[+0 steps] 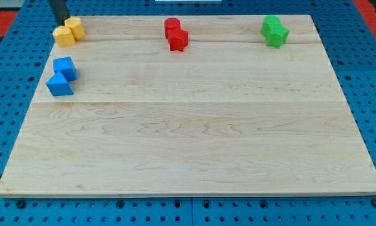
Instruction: Push yellow heart a bit right
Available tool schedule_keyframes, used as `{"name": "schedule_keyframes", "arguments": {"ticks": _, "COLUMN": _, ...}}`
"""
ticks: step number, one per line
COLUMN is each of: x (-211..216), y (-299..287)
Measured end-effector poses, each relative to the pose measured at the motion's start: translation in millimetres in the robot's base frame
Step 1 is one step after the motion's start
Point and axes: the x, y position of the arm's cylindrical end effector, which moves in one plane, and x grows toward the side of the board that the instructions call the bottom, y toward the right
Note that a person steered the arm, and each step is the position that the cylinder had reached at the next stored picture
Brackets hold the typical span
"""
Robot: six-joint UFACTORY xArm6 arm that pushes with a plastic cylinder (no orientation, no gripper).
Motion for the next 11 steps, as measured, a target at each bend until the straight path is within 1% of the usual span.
{"name": "schedule_keyframes", "arguments": {"ticks": 1, "x": 10.4, "y": 8.2}}
{"name": "schedule_keyframes", "arguments": {"ticks": 4, "x": 23.3, "y": 20.1}}
{"name": "schedule_keyframes", "arguments": {"ticks": 5, "x": 23.8, "y": -23.0}}
{"name": "schedule_keyframes", "arguments": {"ticks": 7, "x": 41.5, "y": -14.8}}
{"name": "schedule_keyframes", "arguments": {"ticks": 8, "x": 57.7, "y": -12.7}}
{"name": "schedule_keyframes", "arguments": {"ticks": 9, "x": 65.5, "y": 21.3}}
{"name": "schedule_keyframes", "arguments": {"ticks": 11, "x": 66.6, "y": 95.3}}
